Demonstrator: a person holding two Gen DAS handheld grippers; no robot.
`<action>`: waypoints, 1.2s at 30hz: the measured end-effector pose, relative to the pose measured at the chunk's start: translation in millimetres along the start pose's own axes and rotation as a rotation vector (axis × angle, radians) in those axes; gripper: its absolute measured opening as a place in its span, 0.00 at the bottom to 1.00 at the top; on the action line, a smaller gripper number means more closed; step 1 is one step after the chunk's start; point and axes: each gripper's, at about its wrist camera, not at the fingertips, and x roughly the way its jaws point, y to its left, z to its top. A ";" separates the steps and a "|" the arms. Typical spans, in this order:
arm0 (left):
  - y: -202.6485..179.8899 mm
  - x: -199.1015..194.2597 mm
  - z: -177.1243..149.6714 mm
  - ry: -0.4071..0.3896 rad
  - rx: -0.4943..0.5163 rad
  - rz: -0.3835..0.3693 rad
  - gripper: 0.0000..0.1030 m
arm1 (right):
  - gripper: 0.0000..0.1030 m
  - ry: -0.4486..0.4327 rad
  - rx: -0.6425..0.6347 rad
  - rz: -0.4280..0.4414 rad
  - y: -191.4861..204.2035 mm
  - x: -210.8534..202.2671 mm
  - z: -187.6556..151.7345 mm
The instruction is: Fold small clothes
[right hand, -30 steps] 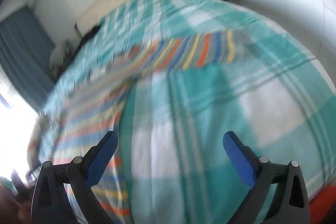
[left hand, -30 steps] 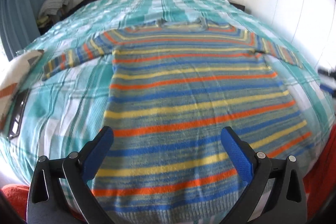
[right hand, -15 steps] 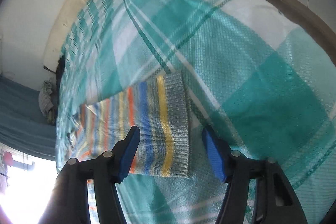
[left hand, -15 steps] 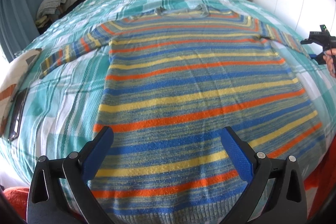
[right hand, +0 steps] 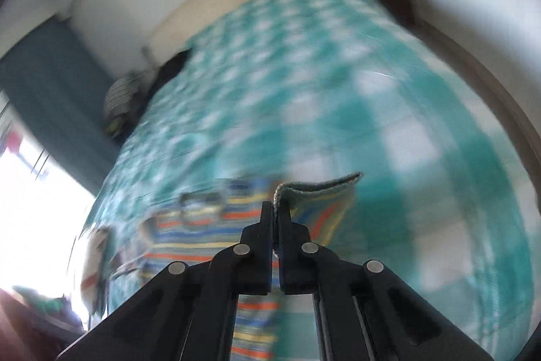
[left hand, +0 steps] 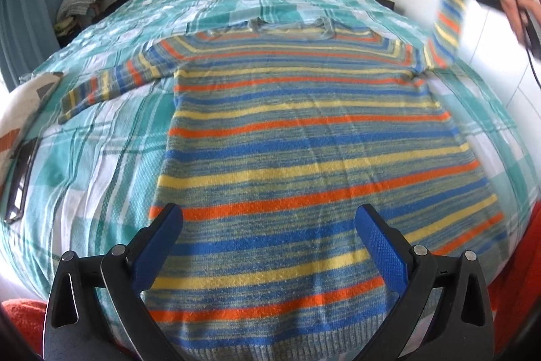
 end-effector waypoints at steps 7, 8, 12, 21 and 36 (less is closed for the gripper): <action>17.9 2.4 -3.6 0.029 -0.063 0.010 0.99 | 0.75 0.140 -0.085 0.285 129.0 101.7 -11.8; 19.9 1.7 -3.6 0.029 -0.068 0.012 0.99 | 0.75 0.140 -0.094 0.293 131.9 103.2 -16.0; 25.5 -0.1 -1.7 0.022 -0.087 -0.002 0.99 | 0.74 0.164 -0.112 0.271 123.0 107.0 -34.6; 22.6 11.7 -2.6 0.065 -0.090 -0.014 0.99 | 0.67 0.334 0.171 0.034 -6.3 153.9 -89.6; -0.9 26.7 -10.7 0.142 0.003 -0.013 0.99 | 0.58 0.323 -0.109 0.228 29.1 32.1 -213.7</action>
